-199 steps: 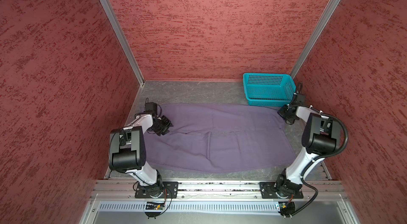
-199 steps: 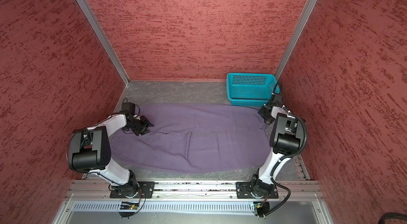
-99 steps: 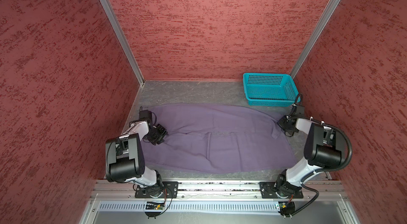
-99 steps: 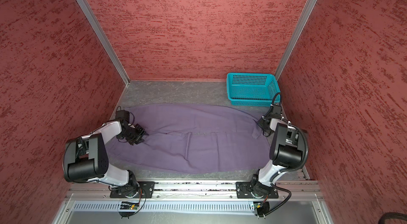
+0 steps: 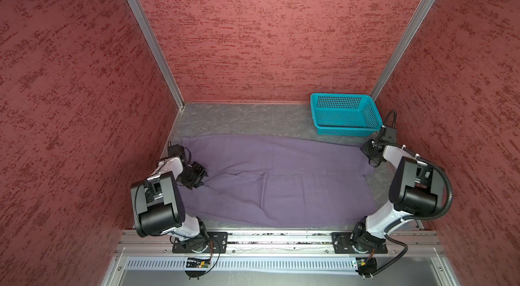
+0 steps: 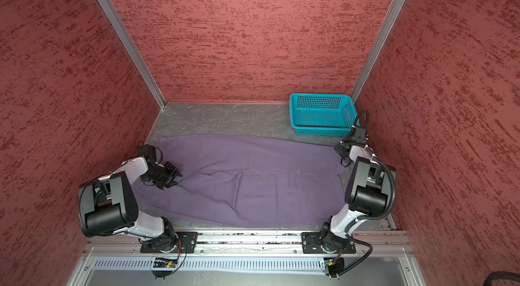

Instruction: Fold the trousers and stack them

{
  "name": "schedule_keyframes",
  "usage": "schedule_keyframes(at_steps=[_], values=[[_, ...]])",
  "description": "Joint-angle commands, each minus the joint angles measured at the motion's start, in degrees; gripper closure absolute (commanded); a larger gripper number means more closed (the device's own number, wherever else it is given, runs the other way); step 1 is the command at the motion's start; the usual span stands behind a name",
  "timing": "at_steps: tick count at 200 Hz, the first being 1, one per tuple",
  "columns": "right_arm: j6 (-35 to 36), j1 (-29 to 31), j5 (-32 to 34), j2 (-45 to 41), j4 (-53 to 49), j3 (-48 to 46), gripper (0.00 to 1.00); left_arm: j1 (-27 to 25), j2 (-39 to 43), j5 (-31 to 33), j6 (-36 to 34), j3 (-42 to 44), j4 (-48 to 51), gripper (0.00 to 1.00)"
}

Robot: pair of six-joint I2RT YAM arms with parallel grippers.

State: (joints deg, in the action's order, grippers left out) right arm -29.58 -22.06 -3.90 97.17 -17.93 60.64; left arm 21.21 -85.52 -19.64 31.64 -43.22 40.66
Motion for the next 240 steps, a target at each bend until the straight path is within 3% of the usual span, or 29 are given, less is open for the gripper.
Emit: schedule_keyframes(at_steps=[1,35,53,66,140,165,191,222,240], values=[[-1.29,-0.35,0.72,-0.6,3.04,2.57,1.0,0.24,-1.29,0.57,0.07,-0.77,-0.01,0.62],[-1.19,-0.27,-0.38,1.35,5.44,-1.17,0.99,-0.11,-3.68,0.13,-0.07,-1.9,0.08,0.62],[-1.15,-0.34,-0.2,1.54,6.93,-4.75,0.58,-0.63,-4.07,0.29,-0.17,-2.82,0.42,0.62],[-1.18,-0.35,0.07,1.15,7.04,-6.55,0.47,-1.14,-3.79,0.17,0.17,-3.26,0.55,0.62],[0.14,-0.33,3.17,-10.06,3.1,-15.26,0.44,-6.04,-1.32,0.42,2.27,-5.77,1.96,0.6],[1.02,-0.34,4.48,-13.05,-0.41,-15.91,0.32,-7.39,-0.07,-0.31,2.55,-7.18,2.85,0.6],[1.21,-0.36,4.9,-17.59,-3.77,-16.1,0.28,-7.85,5.01,-0.4,2.62,-9.66,4.69,0.59],[1.15,-0.33,8.14,-22.94,-10.41,-15.46,0.15,-7.8,13.09,0.8,2.23,-13.17,7.38,0.49],[0.77,-0.26,7.11,-27.01,-11.93,-17.27,0.12,-7.46,18.23,-1.58,1.45,-12.8,5.84,0.45]])
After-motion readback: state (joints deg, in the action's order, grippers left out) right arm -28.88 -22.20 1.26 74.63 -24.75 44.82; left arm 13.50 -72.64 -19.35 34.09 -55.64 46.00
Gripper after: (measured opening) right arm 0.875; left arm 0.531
